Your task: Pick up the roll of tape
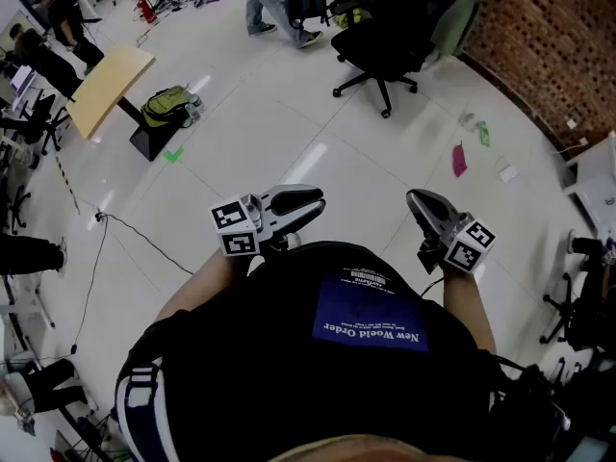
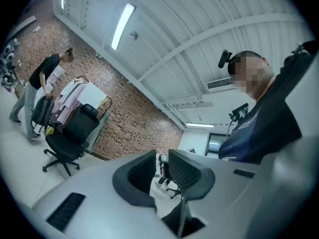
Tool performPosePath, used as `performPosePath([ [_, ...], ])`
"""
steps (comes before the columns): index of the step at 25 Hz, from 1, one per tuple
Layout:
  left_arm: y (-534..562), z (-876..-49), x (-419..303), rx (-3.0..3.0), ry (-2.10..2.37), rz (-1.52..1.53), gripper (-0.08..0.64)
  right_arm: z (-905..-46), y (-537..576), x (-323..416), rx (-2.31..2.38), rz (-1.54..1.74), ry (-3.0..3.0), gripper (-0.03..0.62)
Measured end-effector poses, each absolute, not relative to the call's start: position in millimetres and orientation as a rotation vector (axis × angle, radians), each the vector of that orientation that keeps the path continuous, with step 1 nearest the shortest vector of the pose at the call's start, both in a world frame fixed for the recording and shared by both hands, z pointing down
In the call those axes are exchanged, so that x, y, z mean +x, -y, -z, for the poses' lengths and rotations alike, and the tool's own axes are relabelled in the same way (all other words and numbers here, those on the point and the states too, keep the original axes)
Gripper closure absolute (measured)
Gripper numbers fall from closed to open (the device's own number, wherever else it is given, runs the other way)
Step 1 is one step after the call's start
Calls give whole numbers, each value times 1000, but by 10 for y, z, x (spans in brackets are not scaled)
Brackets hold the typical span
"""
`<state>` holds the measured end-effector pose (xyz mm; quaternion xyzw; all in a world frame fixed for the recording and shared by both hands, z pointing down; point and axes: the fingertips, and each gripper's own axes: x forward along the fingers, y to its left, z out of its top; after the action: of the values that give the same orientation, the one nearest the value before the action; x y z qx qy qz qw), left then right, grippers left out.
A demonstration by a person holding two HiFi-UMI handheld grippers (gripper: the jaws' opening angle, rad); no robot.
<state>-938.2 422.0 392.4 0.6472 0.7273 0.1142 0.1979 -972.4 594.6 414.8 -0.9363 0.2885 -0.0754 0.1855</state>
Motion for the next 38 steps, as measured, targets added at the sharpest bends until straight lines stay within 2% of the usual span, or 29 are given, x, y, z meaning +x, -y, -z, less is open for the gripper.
performPosePath([
  [13, -3659, -3766, -7288, 1746, -2133, -307, 477, -3849, -5314, -7763, -2680, 157, -705, 604],
  [17, -3696, -3789, -6873, 1729, -2112, -330, 477, -3953, -5255, -7368, -2651, 204, -706, 604],
  [24, -4049, -3976, -6287, 1767, -2059, -385, 477, -4170, -5754, -6704, -2604, 223, -716, 604],
  [38, -5879, -3731, -5040, 1996, -1879, -236, 477, -4054, -7407, -4977, -2572, 256, -1120, 604],
])
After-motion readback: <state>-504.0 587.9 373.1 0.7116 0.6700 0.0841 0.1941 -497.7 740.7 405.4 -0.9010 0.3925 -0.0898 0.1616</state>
